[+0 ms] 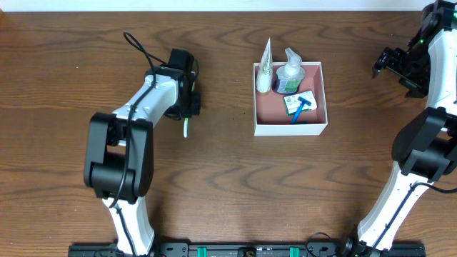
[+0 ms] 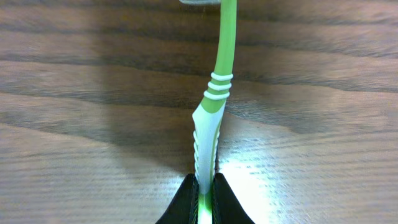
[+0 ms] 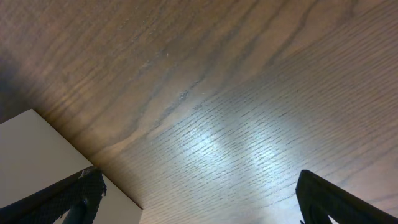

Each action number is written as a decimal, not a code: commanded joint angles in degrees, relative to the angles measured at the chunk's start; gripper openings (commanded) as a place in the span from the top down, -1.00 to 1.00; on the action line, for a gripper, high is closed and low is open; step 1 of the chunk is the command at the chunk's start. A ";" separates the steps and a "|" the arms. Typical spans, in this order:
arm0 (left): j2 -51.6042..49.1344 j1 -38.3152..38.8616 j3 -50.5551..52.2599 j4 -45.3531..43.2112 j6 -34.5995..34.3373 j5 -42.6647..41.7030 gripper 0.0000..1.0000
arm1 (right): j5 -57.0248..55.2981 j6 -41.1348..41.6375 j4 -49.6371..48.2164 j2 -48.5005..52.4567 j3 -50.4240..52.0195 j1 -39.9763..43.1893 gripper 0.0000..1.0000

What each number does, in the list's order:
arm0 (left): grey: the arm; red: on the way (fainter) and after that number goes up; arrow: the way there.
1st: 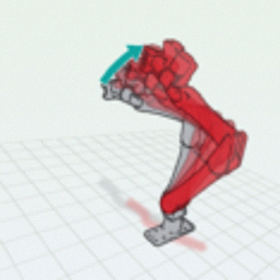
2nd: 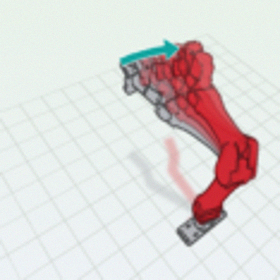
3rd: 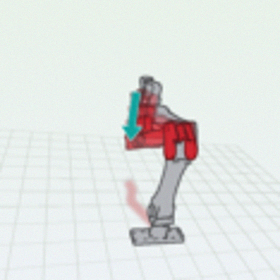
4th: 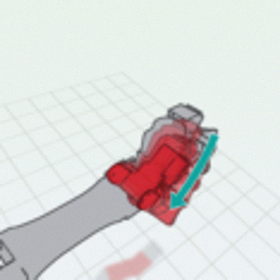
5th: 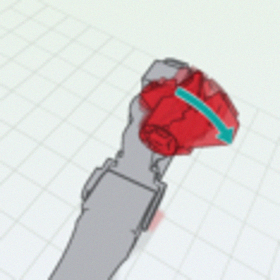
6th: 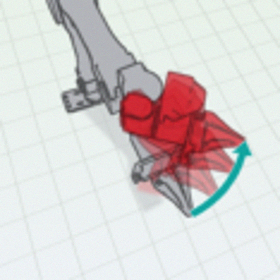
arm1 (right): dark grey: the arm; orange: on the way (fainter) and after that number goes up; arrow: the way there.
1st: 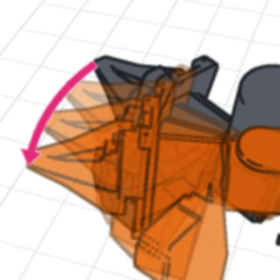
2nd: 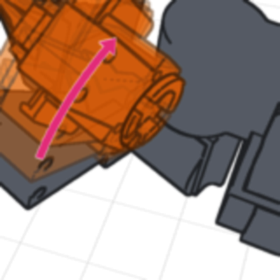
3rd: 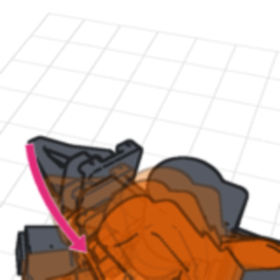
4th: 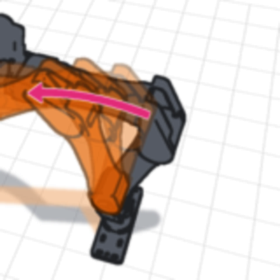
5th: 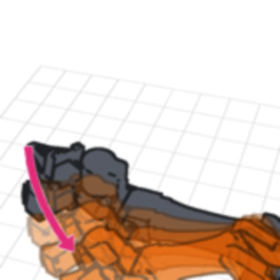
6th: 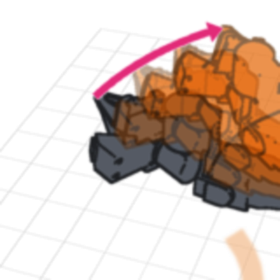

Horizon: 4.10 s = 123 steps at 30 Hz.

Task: Pack container

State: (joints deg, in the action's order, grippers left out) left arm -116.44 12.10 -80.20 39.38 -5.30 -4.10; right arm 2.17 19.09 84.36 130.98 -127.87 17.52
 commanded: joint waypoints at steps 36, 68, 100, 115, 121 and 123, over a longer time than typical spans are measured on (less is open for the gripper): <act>17.66 29.03 -3.39 -24.02 2.73 -6.38 0.87 | 0.22 0.79 0.04 -0.83 0.07 0.11 -0.98; 21.33 27.76 -3.41 -14.84 2.71 -0.74 -0.13 | 0.22 0.79 0.04 -0.83 0.07 0.11 -0.98; 39.95 24.68 -3.21 15.85 2.69 -0.72 -0.96 | 0.22 0.79 0.04 -0.83 0.07 0.09 -0.98; 64.94 8.37 27.50 -8.35 -0.96 -2.16 -0.96 | 0.22 0.79 0.04 -0.83 0.07 0.11 -0.99; 79.34 -0.17 45.22 -20.39 -0.98 -4.50 -0.96 | 0.22 0.79 0.04 -0.83 0.07 0.11 -0.98; 83.58 -2.25 49.24 -22.47 -0.96 -4.48 -0.96 | 0.22 0.79 0.04 -0.83 0.07 0.11 -0.98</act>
State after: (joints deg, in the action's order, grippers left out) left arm -37.26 12.14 -34.74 18.74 -6.00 -7.29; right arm 2.20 19.09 84.38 130.98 -127.85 17.52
